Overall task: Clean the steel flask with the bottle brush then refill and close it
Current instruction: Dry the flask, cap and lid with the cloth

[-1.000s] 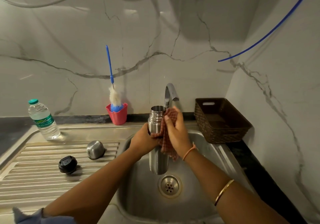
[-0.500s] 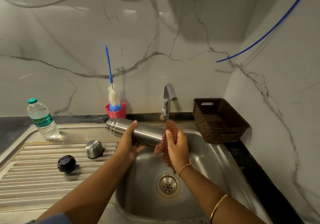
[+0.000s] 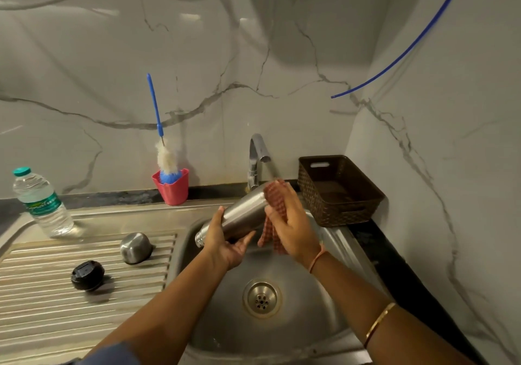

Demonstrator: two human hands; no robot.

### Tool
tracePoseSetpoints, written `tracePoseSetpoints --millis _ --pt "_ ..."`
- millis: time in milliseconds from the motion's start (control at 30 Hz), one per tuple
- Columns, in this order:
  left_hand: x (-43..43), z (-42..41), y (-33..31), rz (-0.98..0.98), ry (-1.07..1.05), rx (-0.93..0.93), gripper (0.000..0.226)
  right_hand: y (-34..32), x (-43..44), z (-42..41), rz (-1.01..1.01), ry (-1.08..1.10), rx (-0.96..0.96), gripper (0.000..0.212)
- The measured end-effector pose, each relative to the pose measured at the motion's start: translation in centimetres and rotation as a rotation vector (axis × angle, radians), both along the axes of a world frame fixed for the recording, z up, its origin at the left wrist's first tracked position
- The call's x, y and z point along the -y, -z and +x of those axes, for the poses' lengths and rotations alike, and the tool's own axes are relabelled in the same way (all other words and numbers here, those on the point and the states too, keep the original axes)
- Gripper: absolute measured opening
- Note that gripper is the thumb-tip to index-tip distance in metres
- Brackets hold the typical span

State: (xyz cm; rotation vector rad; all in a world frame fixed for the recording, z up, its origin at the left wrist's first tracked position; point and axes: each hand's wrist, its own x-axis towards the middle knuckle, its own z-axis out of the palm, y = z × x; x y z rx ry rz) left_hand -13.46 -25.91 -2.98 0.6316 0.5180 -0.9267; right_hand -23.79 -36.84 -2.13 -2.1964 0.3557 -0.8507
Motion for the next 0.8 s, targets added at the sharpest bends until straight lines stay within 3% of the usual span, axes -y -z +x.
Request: tracePoseSetpoints --millis 67,200,400,533,667,800 --pt "0.6 -0.4 0.2 0.001 -0.004 -0.004 0.079 -0.2 0.5 -0.3 0.064 0.073 -0.002 0.050" --pt "1.2 -1.1 0.7 0.036 -0.046 -0.030 0.078 0.6 0.8 -1.7 -0.165 0.153 0.073 0.045" --pt "1.3 -2.0 1.1 0.055 -0.023 -0.039 0.075 0.5 1.1 -1.7 0.144 0.093 -0.055 0.050" --pt "1.1 -2.1 1.3 0.079 -0.091 -0.072 0.075 0.8 1.1 -1.6 0.062 0.200 0.023 0.027" --pt "0.7 -1.8 1.2 0.076 -0.121 -0.067 0.077 0.4 1.3 -1.0 0.207 0.135 -0.108 0.029" --pt "0.2 -1.5 1.0 0.109 -0.135 -0.023 0.075 1.0 2.0 -0.8 0.188 0.210 -0.175 0.020"
